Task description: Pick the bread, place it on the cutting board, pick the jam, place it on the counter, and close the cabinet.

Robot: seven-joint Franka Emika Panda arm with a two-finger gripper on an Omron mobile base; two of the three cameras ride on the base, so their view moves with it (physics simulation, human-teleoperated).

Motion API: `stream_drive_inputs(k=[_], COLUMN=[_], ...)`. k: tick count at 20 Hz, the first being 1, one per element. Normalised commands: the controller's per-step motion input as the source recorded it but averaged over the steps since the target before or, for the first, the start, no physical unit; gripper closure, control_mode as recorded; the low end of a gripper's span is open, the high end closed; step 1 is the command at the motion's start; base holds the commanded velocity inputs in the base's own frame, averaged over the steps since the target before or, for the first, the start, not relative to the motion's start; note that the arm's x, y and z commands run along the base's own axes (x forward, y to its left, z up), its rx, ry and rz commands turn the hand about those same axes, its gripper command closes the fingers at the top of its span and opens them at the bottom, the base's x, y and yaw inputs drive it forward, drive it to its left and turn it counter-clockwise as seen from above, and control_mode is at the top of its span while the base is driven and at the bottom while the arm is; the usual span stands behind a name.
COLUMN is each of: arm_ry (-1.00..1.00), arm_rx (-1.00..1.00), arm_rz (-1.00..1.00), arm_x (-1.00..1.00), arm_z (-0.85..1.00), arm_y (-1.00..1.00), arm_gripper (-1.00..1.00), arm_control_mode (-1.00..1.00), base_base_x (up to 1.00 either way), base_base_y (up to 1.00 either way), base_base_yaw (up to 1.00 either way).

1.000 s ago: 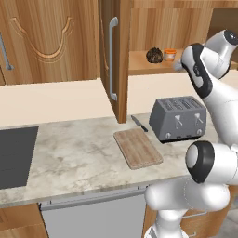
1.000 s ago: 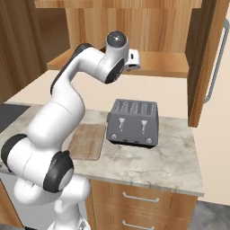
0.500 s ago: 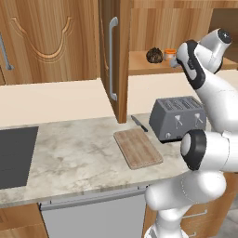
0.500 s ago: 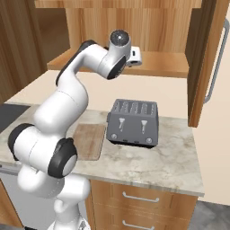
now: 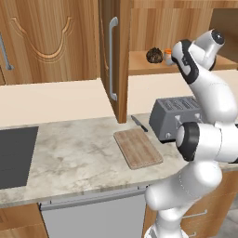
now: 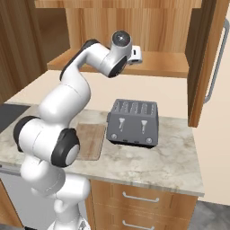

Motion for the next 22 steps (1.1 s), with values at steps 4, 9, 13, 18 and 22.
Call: stream_drive_inputs(k=[4, 9, 13, 18, 22], arm_ry=[0.00, 0.00, 0.00, 0.00, 0.00], arm_rx=[0.00, 0.00, 0.00, 0.00, 0.00], arm_rz=[0.00, 0.00, 0.00, 0.01, 0.01], arm_x=[0.37, 0.40, 0.42, 0.35, 0.31], arm_z=[0.00, 0.00, 0.00, 0.00, 0.00], arm_y=[0.00, 0.00, 0.00, 0.00, 0.00], arm_gripper=[-1.00, -1.00, -1.00, -1.00, -1.00], arm_control_mode=[-1.00, -1.00, -1.00, -1.00, -1.00], base_base_x=[0.00, 0.00, 0.00, 0.00, 0.00], base_base_y=[0.00, 0.00, 0.00, 0.00, 0.00], base_base_yaw=[0.00, 0.00, 0.00, 0.00, 0.00])
